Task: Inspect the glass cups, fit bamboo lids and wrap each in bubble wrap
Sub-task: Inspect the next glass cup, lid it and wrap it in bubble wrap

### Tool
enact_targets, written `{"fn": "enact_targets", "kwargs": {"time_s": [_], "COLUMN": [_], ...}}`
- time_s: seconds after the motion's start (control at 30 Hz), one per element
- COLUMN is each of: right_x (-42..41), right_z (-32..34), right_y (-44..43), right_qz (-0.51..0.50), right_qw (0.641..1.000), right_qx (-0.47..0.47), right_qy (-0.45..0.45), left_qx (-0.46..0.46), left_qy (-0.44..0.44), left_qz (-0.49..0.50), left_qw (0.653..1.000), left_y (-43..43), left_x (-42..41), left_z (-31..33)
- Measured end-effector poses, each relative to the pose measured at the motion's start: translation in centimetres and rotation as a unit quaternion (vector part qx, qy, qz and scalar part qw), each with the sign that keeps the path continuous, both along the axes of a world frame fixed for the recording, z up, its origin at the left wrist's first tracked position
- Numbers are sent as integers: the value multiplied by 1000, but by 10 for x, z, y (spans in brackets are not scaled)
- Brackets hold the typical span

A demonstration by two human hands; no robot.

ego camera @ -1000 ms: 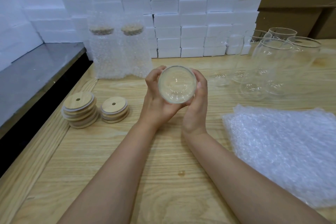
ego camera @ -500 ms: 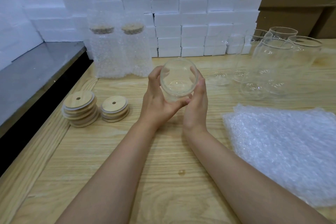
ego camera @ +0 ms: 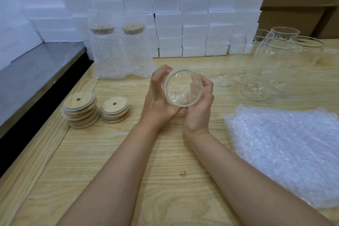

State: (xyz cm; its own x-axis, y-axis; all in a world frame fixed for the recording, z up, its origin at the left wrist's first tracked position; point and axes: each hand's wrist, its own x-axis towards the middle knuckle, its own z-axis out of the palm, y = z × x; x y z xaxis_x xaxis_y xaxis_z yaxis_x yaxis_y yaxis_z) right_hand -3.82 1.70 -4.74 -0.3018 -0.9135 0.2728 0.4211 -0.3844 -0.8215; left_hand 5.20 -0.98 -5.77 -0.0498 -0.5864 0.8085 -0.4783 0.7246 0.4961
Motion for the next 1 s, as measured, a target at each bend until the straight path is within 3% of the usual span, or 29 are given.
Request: {"fn": "enact_targets", "kwargs": {"time_s": [0.4, 0.57, 0.87, 1.0], "right_x": [1, 2, 6, 6], "right_z": [3, 4, 11, 11], "right_y": [7, 8, 17, 18], "right_qz": [-4, -11, -83, -94], "right_qw": [994, 988, 964, 962], "right_qx": [-35, -43, 30, 55], "right_qy": [105, 148, 252, 252], "left_qx": [63, 66, 124, 138], "left_qy": [84, 80, 98, 106], "left_qz": [1, 2, 32, 32], "left_qw": [994, 995, 987, 984], "left_y": [-4, 3, 1, 2], "left_x": [1, -1, -6, -9], "left_z": [-3, 2, 0, 2]}}
